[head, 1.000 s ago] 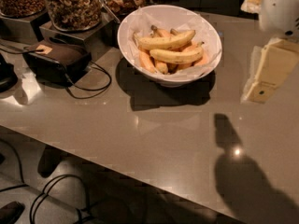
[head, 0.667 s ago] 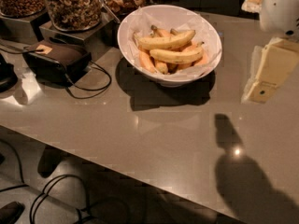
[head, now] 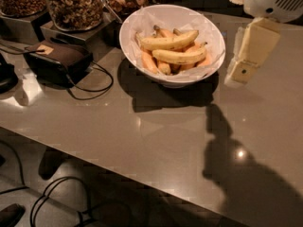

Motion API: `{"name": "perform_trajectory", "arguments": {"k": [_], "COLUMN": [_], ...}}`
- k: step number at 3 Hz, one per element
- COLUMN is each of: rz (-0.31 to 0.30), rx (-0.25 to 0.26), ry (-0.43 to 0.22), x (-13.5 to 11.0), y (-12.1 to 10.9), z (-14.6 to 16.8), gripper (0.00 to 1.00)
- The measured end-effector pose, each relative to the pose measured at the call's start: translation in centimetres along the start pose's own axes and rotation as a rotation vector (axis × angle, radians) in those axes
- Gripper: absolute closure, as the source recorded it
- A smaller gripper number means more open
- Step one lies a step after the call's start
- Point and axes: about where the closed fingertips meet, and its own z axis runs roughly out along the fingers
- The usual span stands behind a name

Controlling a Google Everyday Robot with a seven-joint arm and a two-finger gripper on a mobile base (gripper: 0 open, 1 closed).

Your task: Pick banana from white bowl

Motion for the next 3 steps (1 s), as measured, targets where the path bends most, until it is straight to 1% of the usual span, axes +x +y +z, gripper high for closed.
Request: {"name": "perform_trajectory", "arguments": {"k": [1, 2, 3], "rz": [0.005, 0.013, 0.022], "rx": [-0.033, -0.071, -0.104], "ry": [-0.004, -0.001, 0.008], "x": [-1.0, -1.6, -1.8], "y": [-1.4, -2.0, -2.4], "z": [1.3, 2.9, 4.5], "gripper": [0.0, 0.14, 0.35]}}
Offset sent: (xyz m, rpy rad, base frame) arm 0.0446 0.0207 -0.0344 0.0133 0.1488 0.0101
